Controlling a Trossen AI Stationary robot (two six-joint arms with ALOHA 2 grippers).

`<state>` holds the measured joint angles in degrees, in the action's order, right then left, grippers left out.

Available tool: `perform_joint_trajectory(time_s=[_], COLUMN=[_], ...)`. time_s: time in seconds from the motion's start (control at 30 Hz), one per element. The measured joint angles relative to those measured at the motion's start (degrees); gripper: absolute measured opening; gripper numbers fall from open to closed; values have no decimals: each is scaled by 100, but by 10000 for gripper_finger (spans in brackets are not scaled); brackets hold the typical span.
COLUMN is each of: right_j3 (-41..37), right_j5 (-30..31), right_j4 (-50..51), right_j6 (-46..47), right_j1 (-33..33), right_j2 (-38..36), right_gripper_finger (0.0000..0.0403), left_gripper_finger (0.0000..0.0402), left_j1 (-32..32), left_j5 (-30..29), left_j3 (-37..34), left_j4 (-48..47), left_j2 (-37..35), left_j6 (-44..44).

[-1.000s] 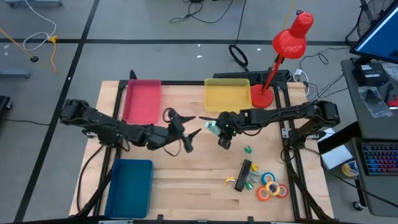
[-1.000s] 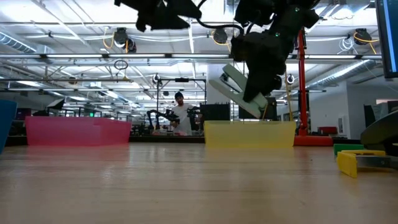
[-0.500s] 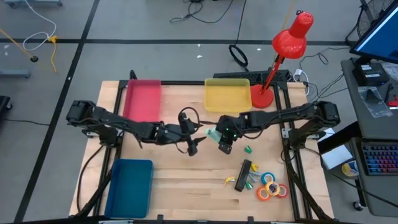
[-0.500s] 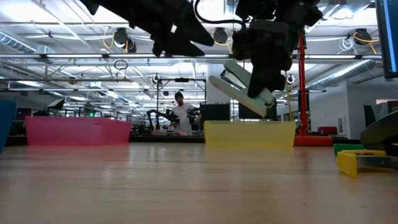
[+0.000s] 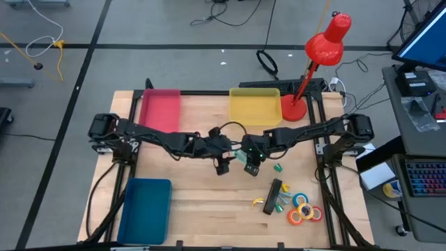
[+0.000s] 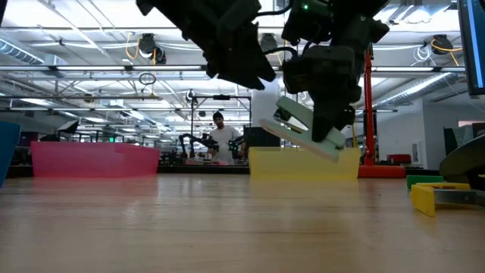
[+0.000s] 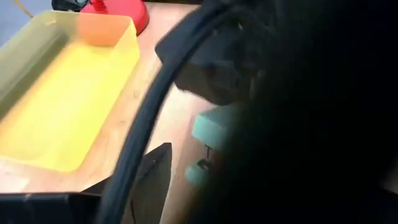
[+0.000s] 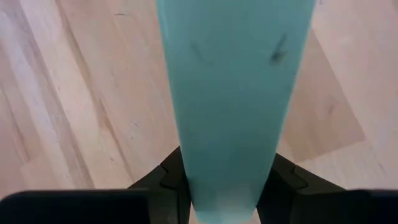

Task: Pick and place Stapler, Stapler remover, tape
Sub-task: Put the light blue stapler into the red bin

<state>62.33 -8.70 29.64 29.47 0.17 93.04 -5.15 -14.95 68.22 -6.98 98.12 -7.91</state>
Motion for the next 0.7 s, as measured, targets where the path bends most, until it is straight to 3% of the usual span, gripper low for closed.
perform_joint_trajectory(time_s=[0.2,0.7], right_j3=[0,0], right_j5=[-57,-50], right_j4=[-152,-750], right_j6=[21,-218], right_j1=[111,322], right_j2=[-5,-1], right_gripper_finger=[113,113], left_gripper_finger=[269,269], left_j1=[105,199], left_j5=[69,962], left_j3=[56,57], left_j4=[112,103], left_j2=[18,20], left_j6=[-17,-264])
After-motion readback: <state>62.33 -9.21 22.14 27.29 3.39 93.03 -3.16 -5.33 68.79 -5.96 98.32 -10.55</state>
